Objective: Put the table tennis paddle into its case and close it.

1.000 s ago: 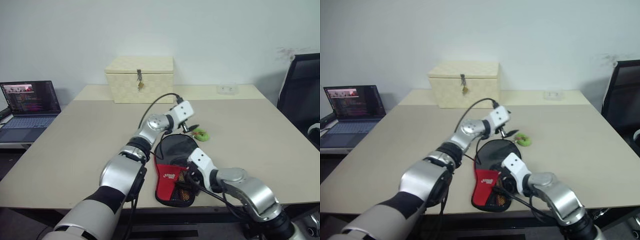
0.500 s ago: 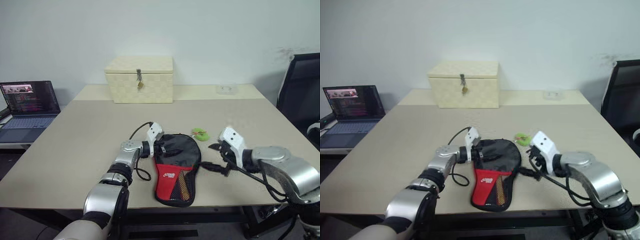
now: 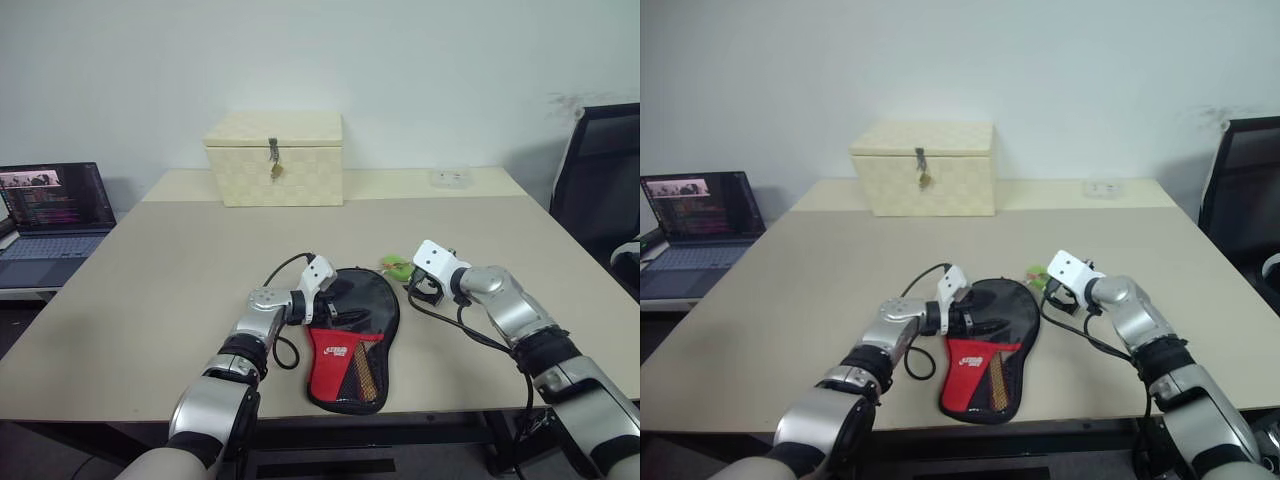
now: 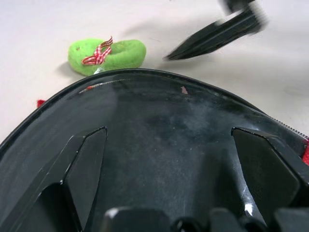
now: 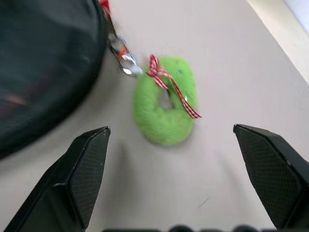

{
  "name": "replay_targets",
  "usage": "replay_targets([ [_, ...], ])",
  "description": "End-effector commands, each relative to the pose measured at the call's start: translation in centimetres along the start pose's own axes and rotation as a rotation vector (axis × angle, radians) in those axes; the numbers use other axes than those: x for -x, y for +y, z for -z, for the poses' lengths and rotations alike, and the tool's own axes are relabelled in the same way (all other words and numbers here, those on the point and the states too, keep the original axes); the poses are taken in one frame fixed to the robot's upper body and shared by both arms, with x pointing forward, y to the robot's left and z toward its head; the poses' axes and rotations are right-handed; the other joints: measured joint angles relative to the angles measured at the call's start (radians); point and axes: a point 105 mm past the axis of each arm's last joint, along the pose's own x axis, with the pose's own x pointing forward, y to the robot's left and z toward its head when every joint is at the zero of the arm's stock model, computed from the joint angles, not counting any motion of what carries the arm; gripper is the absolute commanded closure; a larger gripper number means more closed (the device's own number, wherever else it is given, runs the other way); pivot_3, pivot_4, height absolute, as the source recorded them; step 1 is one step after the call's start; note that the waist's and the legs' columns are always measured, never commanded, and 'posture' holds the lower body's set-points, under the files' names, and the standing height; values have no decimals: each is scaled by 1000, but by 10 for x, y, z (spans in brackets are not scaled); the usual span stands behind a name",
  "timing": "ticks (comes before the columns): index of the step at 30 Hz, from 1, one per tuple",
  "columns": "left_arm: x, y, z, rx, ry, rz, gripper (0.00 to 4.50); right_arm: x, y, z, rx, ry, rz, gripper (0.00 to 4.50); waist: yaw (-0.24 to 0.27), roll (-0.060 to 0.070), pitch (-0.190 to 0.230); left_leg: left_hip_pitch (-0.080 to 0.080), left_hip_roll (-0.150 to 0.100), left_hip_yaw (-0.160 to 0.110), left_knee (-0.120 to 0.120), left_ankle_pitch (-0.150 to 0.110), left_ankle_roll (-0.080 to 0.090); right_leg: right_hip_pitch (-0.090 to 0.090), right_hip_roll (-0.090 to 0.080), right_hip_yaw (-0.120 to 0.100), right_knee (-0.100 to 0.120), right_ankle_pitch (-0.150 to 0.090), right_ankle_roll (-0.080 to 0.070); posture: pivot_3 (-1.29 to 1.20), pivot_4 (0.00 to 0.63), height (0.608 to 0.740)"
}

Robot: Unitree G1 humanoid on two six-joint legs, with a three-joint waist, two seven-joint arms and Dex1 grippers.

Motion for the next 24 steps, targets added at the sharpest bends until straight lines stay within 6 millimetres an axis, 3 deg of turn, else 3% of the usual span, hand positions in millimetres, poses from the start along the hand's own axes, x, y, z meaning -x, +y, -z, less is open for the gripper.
replay_targets([
  [1, 1, 0, -5, -24, -10, 3, 14, -8, -10, -14, 54, -44, 37, 0, -1, 0, 0, 0, 0, 0, 0, 0, 0, 0, 0, 0, 0, 0, 0, 0, 150, 740],
  [7, 1, 0, -5, -31, -3, 1, 14, -24, -7, -20, 68, -29, 50, 0, -3, 0, 0, 1, 0, 0, 0, 0, 0, 0, 0, 0, 1, 0, 0, 0, 150, 740],
  [8, 1, 0, -5, -32, -1, 1, 0, -27, -6, -22, 59, -28, 53, 186, -4, 0, 0, 1, 0, 1, 0, 0, 0, 0, 0, 1, 1, 0, 0, 0, 150, 740],
  [11, 1, 0, -4, -38, 6, 4, 0, -32, -2, -25, 66, -19, 45, 921, -4, 0, 0, 1, 1, 1, 0, 0, 0, 0, 0, 1, 2, 0, 0, 0, 150, 740],
  [17, -1, -3, 0, -38, 20, 13, 0, -35, 6, -21, 83, 0, 15, 3032, -3, 0, 0, 1, 1, 1, 0, 0, 0, 0, 0, 1, 2, 0, 0, 0, 150, 740],
  [21, -5, -9, 13, -38, 81, 41, 0, -33, 3, -19, 94, 1, 12, 4387, -2, 0, 0, 1, 0, 1, 0, 0, 0, 0, 0, 1, 2, 0, 0, 0, 150, 740],
  [24, -7, -14, 27, -30, 143, 61, 0, -27, -6, -17, 108, 1, 21, 4464, -1, 1, 0, 1, 0, 1, 0, 0, 0, 0, 0, 1, 2, 0, 0, 0, 150, 740],
])
